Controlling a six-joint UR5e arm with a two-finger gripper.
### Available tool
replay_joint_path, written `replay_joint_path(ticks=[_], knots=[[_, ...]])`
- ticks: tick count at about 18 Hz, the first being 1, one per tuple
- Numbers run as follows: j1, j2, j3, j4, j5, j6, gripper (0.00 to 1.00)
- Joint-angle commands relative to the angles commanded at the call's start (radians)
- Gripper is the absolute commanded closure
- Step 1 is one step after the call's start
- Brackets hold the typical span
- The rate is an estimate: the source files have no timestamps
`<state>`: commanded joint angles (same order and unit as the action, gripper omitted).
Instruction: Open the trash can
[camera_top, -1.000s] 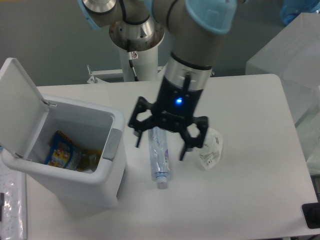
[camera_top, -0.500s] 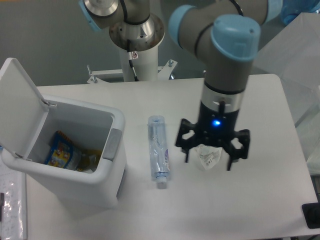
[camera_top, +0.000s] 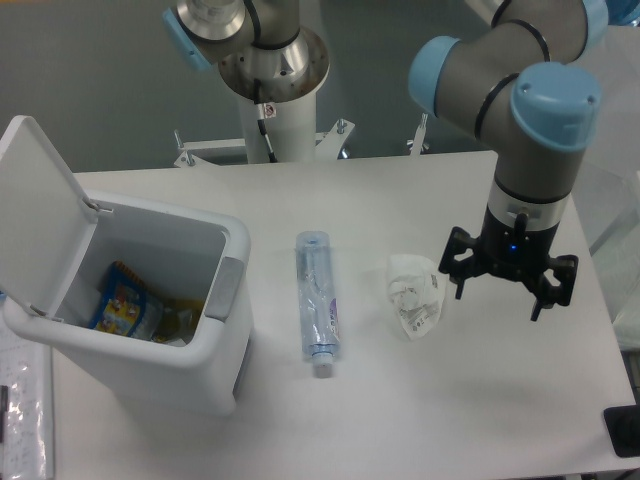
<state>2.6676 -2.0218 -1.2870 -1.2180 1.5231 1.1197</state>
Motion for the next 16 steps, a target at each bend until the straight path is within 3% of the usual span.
replay_joint_path(ticks=[16], knots=[[-0.003, -0.002, -0.025, -0.003, 0.014, 0.051, 0.00]])
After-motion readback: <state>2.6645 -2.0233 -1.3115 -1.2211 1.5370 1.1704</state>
